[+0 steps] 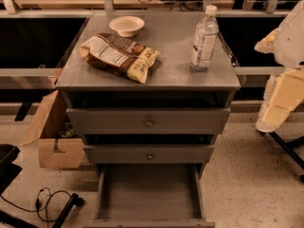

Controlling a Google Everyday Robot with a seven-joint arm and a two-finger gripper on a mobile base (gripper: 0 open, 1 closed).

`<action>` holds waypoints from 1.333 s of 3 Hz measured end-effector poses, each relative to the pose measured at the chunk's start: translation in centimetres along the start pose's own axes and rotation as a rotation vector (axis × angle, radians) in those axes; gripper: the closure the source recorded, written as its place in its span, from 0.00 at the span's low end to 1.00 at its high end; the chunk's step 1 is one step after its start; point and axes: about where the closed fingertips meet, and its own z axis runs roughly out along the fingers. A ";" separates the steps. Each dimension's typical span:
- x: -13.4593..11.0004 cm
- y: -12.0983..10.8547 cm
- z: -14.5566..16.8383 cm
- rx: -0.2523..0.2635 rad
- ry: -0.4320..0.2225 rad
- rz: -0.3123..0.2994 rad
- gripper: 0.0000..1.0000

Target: Place blue plastic bottle into bottom drawer

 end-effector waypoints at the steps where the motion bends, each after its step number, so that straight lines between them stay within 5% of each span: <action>1: 0.0 0.0 0.0 0.000 0.000 0.000 0.00; 2: 0.6 -2.7 1.2 0.048 -0.062 0.010 0.00; 4: 4.1 -16.0 5.0 0.244 -0.426 0.091 0.00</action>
Offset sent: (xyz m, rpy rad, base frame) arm 0.1040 -0.0464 -0.0231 0.1953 -0.2235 -0.0183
